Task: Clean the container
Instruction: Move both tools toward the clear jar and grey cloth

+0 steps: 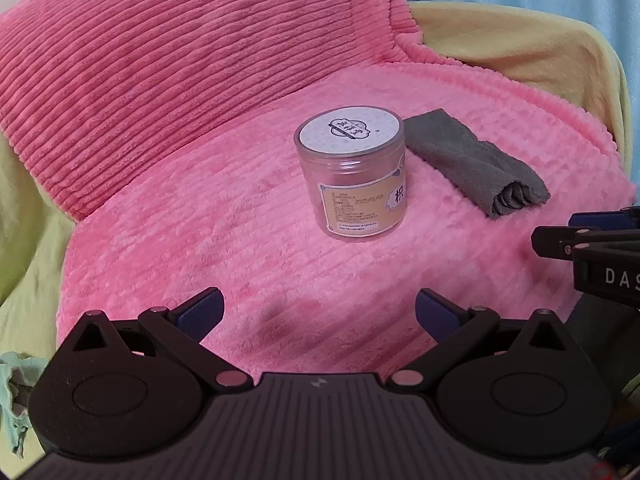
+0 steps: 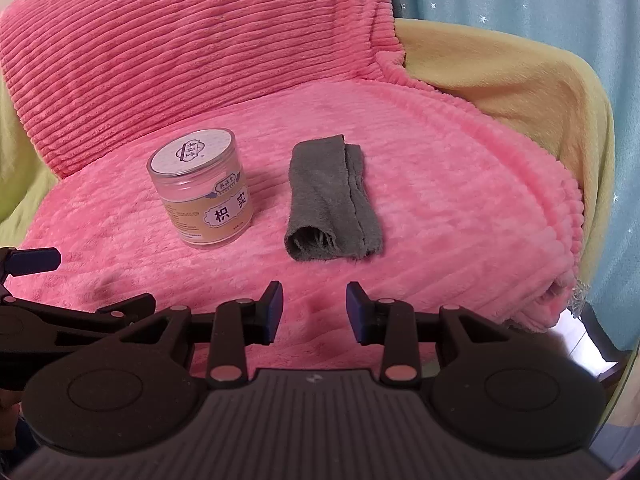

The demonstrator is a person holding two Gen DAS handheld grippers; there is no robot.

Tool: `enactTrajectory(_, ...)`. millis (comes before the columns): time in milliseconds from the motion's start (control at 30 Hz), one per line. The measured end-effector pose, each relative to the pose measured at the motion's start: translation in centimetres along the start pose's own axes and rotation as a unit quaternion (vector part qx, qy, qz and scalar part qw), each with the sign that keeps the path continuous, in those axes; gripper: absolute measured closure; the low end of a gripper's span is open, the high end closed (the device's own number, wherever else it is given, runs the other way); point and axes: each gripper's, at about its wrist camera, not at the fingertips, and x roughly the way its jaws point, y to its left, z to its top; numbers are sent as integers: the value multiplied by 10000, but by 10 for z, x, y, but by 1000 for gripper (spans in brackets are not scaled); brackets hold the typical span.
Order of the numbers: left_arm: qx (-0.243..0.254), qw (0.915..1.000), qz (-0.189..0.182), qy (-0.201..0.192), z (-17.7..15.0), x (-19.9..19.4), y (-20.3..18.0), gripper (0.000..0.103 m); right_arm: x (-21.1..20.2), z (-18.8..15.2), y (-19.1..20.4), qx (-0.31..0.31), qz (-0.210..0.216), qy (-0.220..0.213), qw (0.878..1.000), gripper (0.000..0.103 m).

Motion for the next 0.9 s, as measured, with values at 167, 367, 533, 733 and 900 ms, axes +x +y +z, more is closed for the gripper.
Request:
enactTrajectory(167, -26, 9998, -151, 121, -2, 5, 0, 0, -1, -9, 4, -2, 17, -16, 10000, 72)
enactTrajectory(367, -56, 9991, -332, 267, -4, 10, 0, 0, -1, -21, 8, -4, 36, -36, 10000, 72)
enactTrajectory(533, -82, 9981, -480, 386, -6, 15, 0, 0, -11, -17, -1, 37, 73, 55, 10000, 72)
enactTrajectory(733, -193, 9991, -327, 207, -9, 9, 3, 0, -4, -4, -6, 86, 76, 86, 9999, 72)
enactTrajectory(900, -320, 9978, -414, 402, -12, 16, 8, 0, 9, 11, -10, 99, 61, 134, 9998, 72)
